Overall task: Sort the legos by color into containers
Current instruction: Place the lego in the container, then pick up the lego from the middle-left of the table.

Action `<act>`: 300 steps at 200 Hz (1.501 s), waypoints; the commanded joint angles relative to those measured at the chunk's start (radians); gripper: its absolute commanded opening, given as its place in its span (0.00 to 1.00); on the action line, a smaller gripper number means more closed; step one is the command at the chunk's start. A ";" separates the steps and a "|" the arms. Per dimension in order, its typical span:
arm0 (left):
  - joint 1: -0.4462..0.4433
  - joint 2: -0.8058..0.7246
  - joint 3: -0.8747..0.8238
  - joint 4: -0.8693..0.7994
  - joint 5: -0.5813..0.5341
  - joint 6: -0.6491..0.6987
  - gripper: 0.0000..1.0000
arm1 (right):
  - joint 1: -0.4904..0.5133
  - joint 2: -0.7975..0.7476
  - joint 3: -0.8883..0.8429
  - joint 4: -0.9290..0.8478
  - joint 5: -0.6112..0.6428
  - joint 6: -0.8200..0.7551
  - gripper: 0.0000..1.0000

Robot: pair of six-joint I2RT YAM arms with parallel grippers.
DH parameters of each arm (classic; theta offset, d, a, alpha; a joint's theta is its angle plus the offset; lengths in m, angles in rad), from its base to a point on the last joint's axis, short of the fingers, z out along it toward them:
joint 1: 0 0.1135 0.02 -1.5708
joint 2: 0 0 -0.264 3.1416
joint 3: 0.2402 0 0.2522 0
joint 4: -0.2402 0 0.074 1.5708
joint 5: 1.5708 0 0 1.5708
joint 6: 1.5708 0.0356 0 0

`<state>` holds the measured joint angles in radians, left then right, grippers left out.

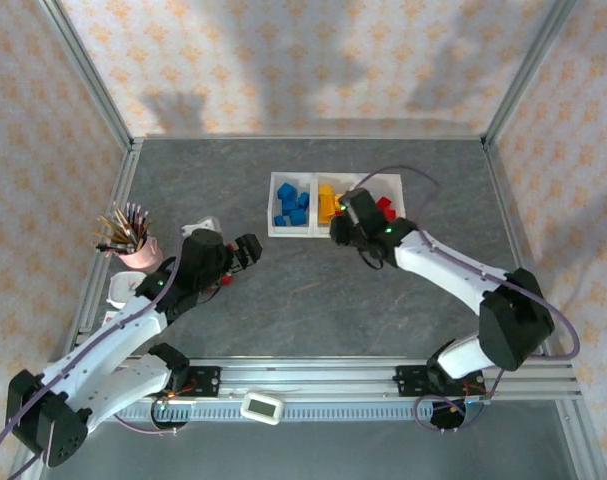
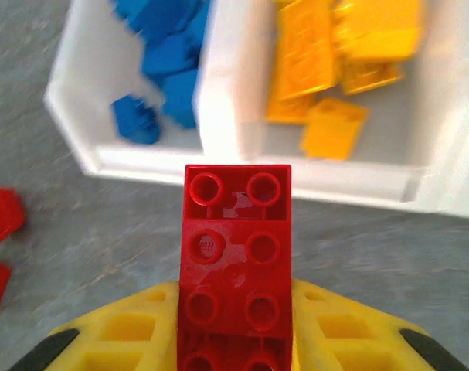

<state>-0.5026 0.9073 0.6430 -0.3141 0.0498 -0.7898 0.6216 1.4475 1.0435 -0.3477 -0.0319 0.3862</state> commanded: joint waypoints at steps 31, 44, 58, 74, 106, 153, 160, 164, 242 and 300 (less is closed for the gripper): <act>-0.082 0.153 0.082 0.176 0.038 0.023 0.99 | -0.186 0.054 0.049 -0.024 0.107 -0.066 0.32; -0.096 0.194 0.095 0.206 0.049 0.021 0.99 | -0.221 0.097 0.073 -0.006 0.104 -0.070 0.32; -0.106 0.234 0.115 0.215 0.045 0.023 0.99 | -0.246 0.156 0.108 0.008 0.114 -0.083 0.32; -0.109 0.268 0.135 0.221 0.048 0.024 0.99 | -0.274 0.228 0.159 0.009 0.113 -0.094 0.32; -0.109 0.294 0.146 0.237 0.040 0.030 0.99 | -0.314 0.345 0.243 0.016 0.113 -0.104 0.32; -0.110 0.298 0.161 0.217 0.017 0.044 0.99 | -0.330 0.402 0.320 -0.010 0.105 -0.124 0.42; -0.109 0.297 0.162 0.214 0.014 0.047 0.99 | -0.330 0.393 0.320 -0.007 0.098 -0.125 0.42; -0.109 0.297 0.162 0.212 0.012 0.047 0.99 | -0.329 0.385 0.320 -0.006 0.091 -0.126 0.43; -0.108 0.240 0.164 0.163 -0.045 0.064 0.99 | -0.287 0.195 0.228 0.008 -0.044 -0.113 0.43; -0.096 0.097 0.098 0.090 -0.130 0.045 0.99 | -0.093 0.082 0.119 0.027 -0.050 -0.084 0.47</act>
<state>-0.6079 1.0687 0.7746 -0.1608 -0.0093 -0.7502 0.4496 1.5692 1.2072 -0.3317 -0.0769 0.2810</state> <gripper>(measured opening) 0.991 0.456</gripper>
